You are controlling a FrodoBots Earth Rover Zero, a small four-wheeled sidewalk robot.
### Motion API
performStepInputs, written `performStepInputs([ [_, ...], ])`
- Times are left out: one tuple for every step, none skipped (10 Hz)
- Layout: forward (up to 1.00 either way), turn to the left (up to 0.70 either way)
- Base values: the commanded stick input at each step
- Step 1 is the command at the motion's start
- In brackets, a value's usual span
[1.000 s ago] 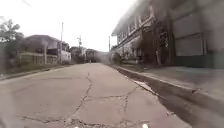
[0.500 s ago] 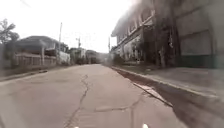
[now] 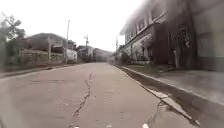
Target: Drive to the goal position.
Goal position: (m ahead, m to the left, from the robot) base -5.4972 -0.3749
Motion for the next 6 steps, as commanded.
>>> performStepInputs([
  [0.85,0.15],
  [0.85,0.08],
  [0.85,0.05],
  [0.85,0.04],
  [0.85,0.03],
  [0.85,0.05],
])
